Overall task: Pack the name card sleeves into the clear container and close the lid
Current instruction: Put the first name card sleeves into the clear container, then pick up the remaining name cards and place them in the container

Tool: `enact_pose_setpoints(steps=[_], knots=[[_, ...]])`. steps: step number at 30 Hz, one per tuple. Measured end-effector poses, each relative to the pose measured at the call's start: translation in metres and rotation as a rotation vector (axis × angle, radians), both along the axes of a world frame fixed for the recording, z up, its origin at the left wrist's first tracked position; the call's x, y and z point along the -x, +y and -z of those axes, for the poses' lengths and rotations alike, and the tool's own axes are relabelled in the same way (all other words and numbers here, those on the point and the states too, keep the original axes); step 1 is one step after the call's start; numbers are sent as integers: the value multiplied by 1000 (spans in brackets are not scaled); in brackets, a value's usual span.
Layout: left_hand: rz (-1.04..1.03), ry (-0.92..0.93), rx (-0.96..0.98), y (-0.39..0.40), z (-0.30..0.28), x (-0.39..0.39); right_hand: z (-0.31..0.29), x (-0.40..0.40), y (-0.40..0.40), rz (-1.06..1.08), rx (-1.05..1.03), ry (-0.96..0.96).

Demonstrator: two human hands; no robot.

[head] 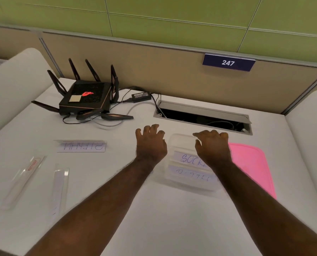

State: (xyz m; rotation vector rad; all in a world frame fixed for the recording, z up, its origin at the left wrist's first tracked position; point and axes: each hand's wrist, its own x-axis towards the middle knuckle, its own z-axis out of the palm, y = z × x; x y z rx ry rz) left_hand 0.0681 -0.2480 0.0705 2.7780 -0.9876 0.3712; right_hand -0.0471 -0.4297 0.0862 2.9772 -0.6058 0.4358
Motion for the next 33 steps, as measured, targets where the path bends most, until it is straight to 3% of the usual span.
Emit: enact_pose_setpoints(steps=[8, 19, 27, 33], knots=[[-323, 234, -89, 92, 7, -4, -1, -57, 77, -254, -79, -26], [-687, 396, -167, 248, 46, 21, 57, -95, 231, -593, -213, 400], [-824, 488, -242, 326, 62, 53, 89, -96, 332, -887, -234, 629], [-867, 463, 19, 337, 68, 61, 96, -96, 373, -989, -196, 674]])
